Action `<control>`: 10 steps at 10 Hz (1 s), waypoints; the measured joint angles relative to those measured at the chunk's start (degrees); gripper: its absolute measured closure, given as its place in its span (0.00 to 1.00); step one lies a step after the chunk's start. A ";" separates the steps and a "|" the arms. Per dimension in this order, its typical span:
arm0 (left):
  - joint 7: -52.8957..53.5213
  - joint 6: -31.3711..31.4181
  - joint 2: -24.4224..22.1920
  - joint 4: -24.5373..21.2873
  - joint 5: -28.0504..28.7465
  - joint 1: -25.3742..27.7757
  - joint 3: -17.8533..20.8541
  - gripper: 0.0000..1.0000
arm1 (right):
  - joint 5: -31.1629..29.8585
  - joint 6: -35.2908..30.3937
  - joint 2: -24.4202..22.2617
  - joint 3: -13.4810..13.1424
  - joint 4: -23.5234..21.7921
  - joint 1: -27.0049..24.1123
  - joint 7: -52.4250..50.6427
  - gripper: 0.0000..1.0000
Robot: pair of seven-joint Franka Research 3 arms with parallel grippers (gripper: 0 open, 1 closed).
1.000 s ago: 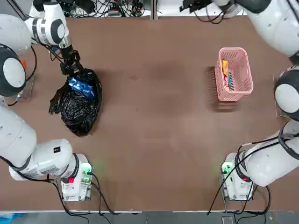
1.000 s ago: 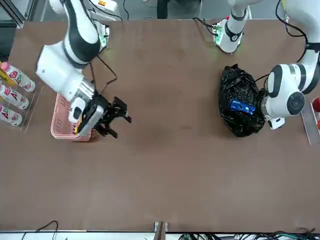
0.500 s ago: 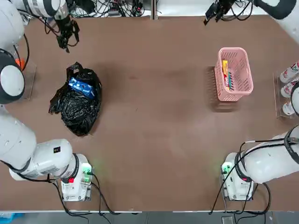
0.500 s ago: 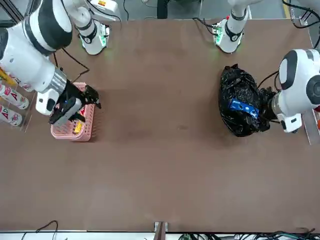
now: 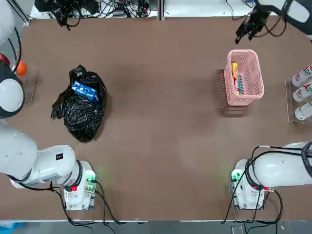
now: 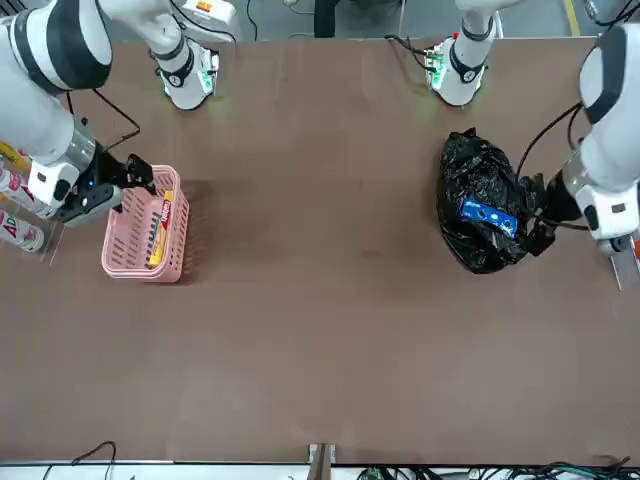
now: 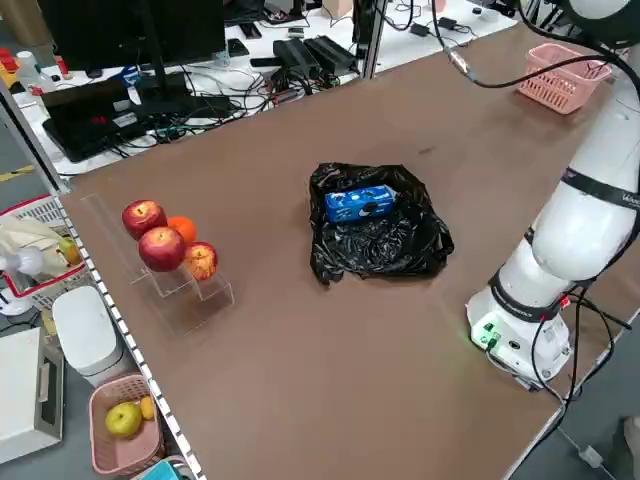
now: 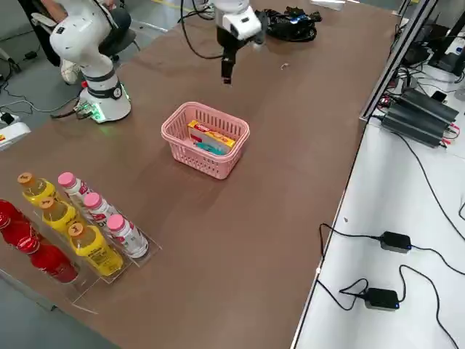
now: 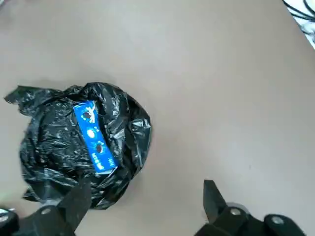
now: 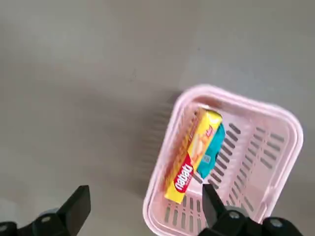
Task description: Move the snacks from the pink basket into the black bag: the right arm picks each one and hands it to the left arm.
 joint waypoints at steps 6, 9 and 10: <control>43.10 -7.93 -0.28 7.62 -1.91 -6.88 7.23 0.00 | -0.44 14.09 -3.17 0.22 -15.59 -3.54 -0.05 0.00; 48.93 -8.22 -2.38 8.29 -2.51 -8.41 9.60 0.00 | -0.46 21.82 -3.15 0.30 -20.62 -3.85 -0.04 0.00; 48.92 -8.29 -2.74 8.29 -2.51 -9.61 9.59 0.00 | -0.46 22.46 -3.10 0.29 -20.80 -4.44 -0.04 0.00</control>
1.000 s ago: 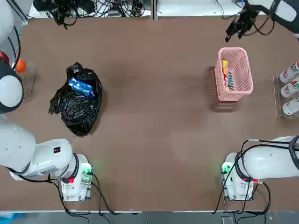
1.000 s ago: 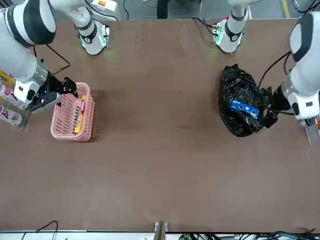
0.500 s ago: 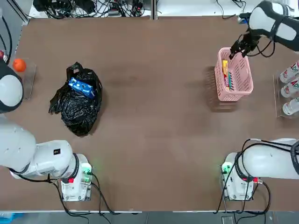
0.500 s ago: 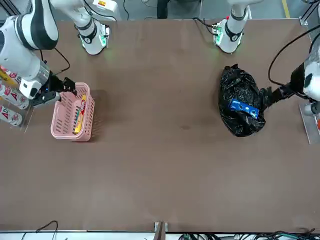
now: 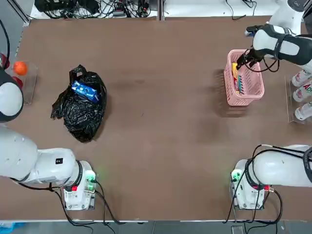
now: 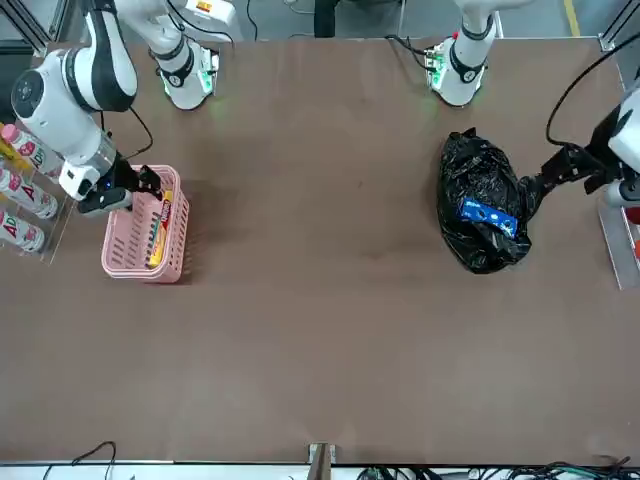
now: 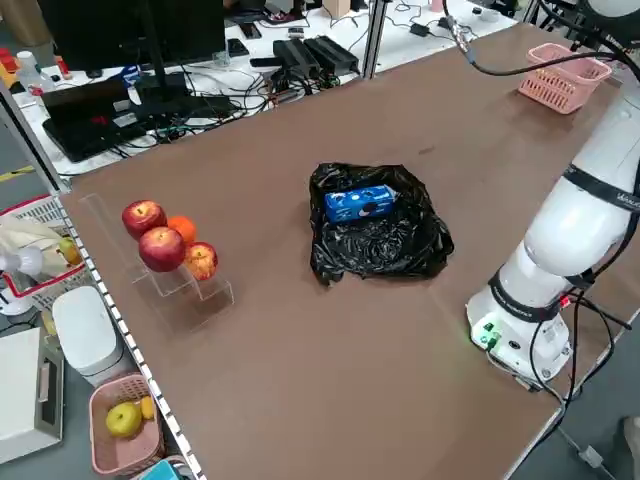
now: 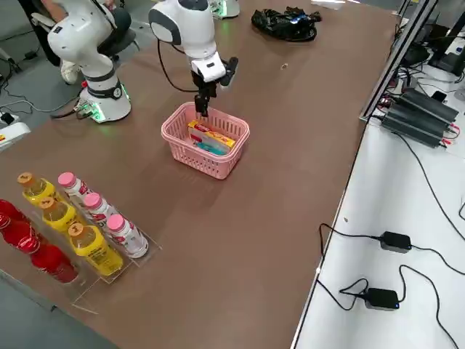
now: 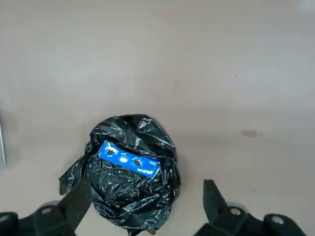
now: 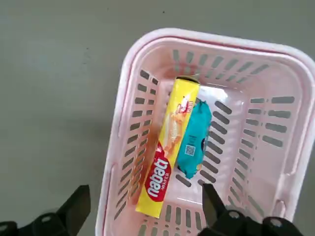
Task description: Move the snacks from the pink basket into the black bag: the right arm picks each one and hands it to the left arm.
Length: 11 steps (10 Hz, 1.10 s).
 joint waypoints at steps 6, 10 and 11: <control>-0.03 -0.06 -0.10 0.95 -0.50 1.02 1.24 0.00 | 0.14 11.81 3.73 0.02 -6.20 -0.98 0.04 0.00; -0.01 -0.14 -0.09 0.99 -0.50 1.17 1.24 0.00 | 0.75 17.31 8.10 0.01 -6.81 -1.13 0.08 0.01; -0.01 -0.14 -0.07 0.99 -0.50 1.20 1.24 0.00 | 0.81 18.51 9.42 0.01 -6.93 -1.14 0.09 0.01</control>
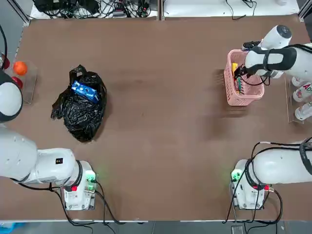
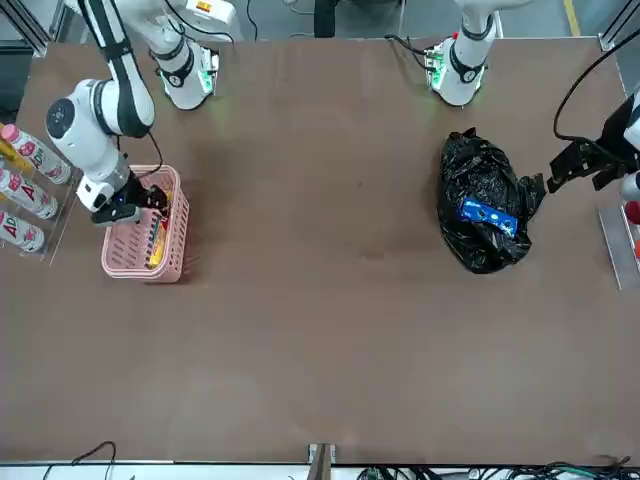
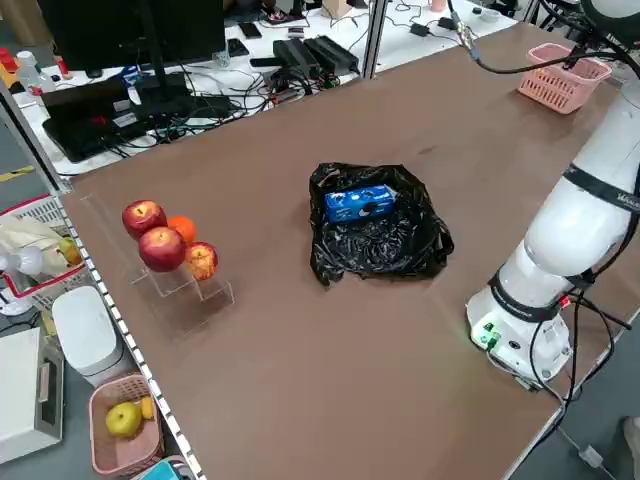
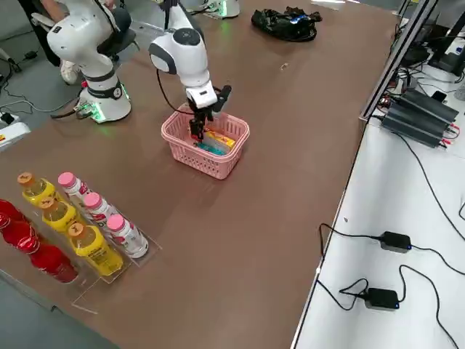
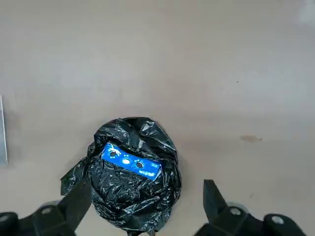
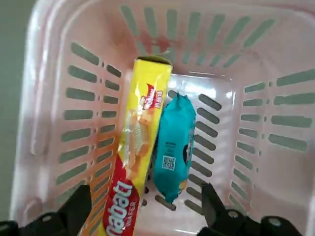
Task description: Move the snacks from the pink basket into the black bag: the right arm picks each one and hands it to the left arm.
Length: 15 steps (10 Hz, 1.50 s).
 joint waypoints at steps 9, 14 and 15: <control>0.00 0.00 0.11 0.34 0.00 -0.05 0.00 0.00 | 2.90 7.32 6.35 0.71 -0.06 1.00 0.01 0.06; 0.00 0.00 0.11 0.80 0.00 -0.13 -0.05 0.00 | 3.18 7.54 6.98 0.89 -0.06 1.31 0.01 0.24; 0.02 0.00 0.10 1.00 0.00 -0.14 -0.12 0.00 | 3.23 7.54 6.99 0.98 -0.06 1.34 0.01 0.30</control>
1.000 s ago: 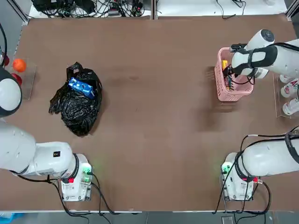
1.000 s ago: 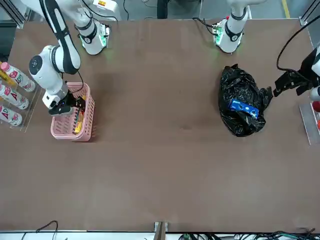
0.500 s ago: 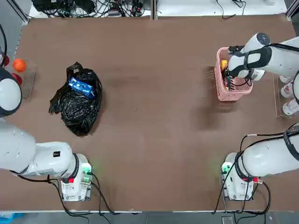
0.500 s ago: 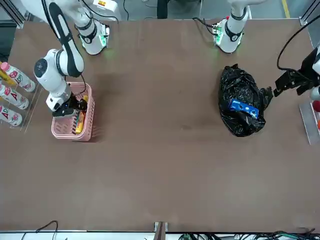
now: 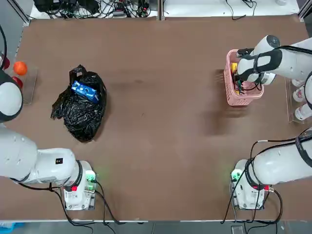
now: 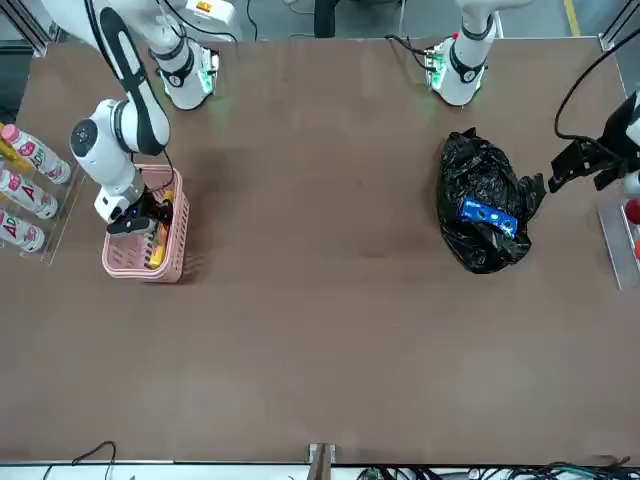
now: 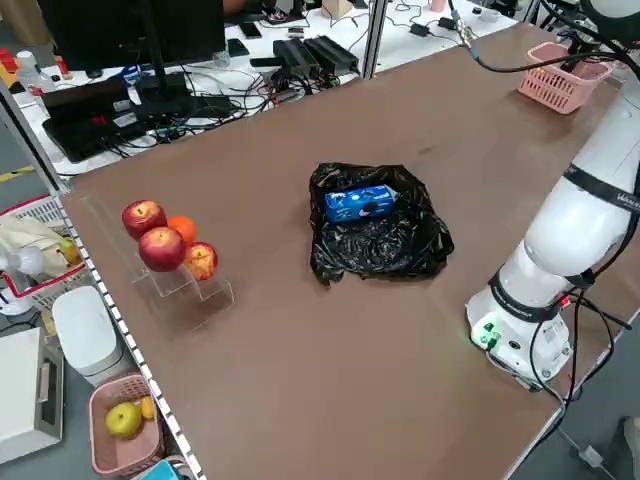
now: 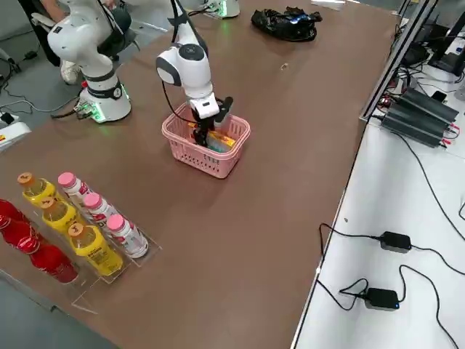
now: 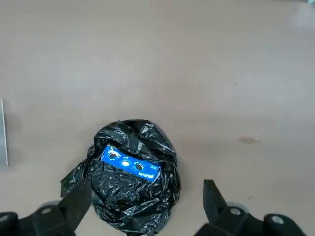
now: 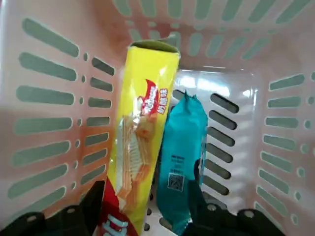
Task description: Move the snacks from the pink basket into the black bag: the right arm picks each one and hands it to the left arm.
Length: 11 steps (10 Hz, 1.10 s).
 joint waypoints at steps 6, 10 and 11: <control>0.00 0.00 -0.01 0.36 0.04 -0.21 -0.30 0.00 | 0.33 0.65 0.97 0.10 0.01 0.09 0.00 0.36; 0.01 0.00 -0.01 0.39 1.44 -0.35 -0.38 0.00 | 0.50 2.69 2.65 0.39 0.07 0.18 0.00 0.44; 0.01 0.00 -0.01 0.39 1.70 -0.49 -0.46 0.00 | 0.51 2.70 2.67 0.41 0.08 0.27 0.00 0.48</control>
